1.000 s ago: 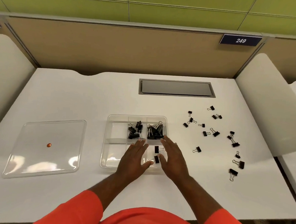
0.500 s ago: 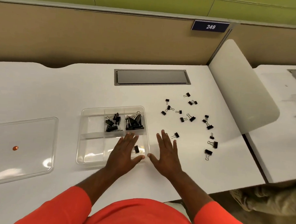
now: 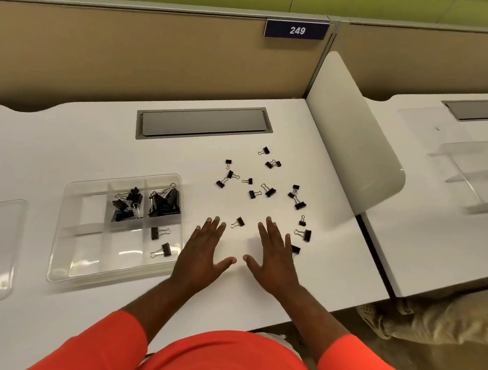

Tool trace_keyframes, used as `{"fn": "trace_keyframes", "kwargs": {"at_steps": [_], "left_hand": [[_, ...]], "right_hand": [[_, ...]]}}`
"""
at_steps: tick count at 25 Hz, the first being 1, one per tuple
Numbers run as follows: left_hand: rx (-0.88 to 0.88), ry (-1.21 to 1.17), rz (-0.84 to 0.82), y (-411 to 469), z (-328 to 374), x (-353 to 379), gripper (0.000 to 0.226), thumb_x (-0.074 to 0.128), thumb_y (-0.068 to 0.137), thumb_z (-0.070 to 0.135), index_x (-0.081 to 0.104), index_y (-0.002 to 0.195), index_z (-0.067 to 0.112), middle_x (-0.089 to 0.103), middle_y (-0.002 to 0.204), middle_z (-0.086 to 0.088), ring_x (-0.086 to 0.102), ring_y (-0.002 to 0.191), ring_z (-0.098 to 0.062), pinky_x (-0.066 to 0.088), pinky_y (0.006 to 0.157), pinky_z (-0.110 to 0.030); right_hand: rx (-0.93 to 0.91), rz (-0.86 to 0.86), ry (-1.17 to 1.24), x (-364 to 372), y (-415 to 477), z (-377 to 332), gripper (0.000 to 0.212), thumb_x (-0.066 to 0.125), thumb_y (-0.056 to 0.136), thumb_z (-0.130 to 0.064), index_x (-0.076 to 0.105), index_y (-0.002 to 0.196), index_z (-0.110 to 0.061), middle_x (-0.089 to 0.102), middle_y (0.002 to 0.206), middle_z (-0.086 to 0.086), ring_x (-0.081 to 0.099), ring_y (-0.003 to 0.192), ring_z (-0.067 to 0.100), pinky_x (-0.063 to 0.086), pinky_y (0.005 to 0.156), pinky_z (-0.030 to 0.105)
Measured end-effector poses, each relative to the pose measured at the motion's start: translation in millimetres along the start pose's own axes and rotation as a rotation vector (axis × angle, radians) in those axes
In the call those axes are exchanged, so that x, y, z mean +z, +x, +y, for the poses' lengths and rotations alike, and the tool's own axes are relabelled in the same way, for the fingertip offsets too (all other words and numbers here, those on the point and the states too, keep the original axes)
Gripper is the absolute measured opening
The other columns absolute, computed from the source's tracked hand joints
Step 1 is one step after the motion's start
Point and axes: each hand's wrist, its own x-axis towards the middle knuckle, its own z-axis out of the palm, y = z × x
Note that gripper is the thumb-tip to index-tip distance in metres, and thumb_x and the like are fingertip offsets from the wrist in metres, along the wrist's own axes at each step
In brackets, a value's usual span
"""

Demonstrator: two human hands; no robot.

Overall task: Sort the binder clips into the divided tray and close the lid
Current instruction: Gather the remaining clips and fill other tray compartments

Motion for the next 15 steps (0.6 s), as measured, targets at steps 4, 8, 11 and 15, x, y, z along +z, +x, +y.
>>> {"fn": "trace_keyframes", "kwargs": {"at_steps": [4, 8, 11, 15], "left_hand": [[-0.008, 0.000, -0.032, 15.7, 32.6, 26.9, 0.088, 0.053, 0.088, 0.067, 0.019, 0.156, 0.023, 0.008, 0.163, 0.005, 0.000, 0.151, -0.009, 0.006, 0.123, -0.034], [-0.024, 0.028, -0.039, 30.8, 58.4, 49.8, 0.087, 0.055, 0.088, 0.065, 0.024, 0.155, 0.019, 0.010, 0.164, 0.001, 0.003, 0.151, -0.013, 0.008, 0.123, -0.037], [-0.043, 0.019, -0.051, 41.7, 78.5, 69.2, 0.086, 0.055, 0.087, 0.066, 0.030, 0.153, 0.018, 0.013, 0.163, 0.000, 0.007, 0.151, -0.015, 0.011, 0.123, -0.039], [-0.044, 0.011, -0.110, 53.0, 105.1, 90.9, 0.086, 0.053, 0.086, 0.067, 0.028, 0.154, 0.021, 0.011, 0.164, 0.001, 0.003, 0.151, -0.013, 0.006, 0.123, -0.039]], "right_hand": [[0.036, 0.014, 0.036, -7.8, -5.1, 54.4, 0.082, 0.057, 0.094, -0.048, 0.018, 0.159, -0.018, 0.005, 0.169, 0.002, 0.001, 0.155, 0.015, 0.008, 0.124, 0.050], [0.111, 0.053, 0.134, -18.2, -7.2, 99.5, 0.068, 0.061, 0.096, -0.036, 0.031, 0.155, -0.018, 0.020, 0.166, 0.000, 0.017, 0.153, 0.017, 0.016, 0.124, 0.048], [0.113, 0.060, 0.157, -28.6, -4.8, 128.8, 0.058, 0.063, 0.096, -0.029, 0.042, 0.149, -0.017, 0.034, 0.160, 0.000, 0.030, 0.147, 0.018, 0.028, 0.120, 0.044], [0.141, -0.001, 0.147, -32.3, -6.5, 155.4, 0.051, 0.065, 0.095, -0.027, 0.051, 0.143, -0.017, 0.044, 0.153, 0.001, 0.037, 0.143, 0.018, 0.034, 0.118, 0.037]]}}
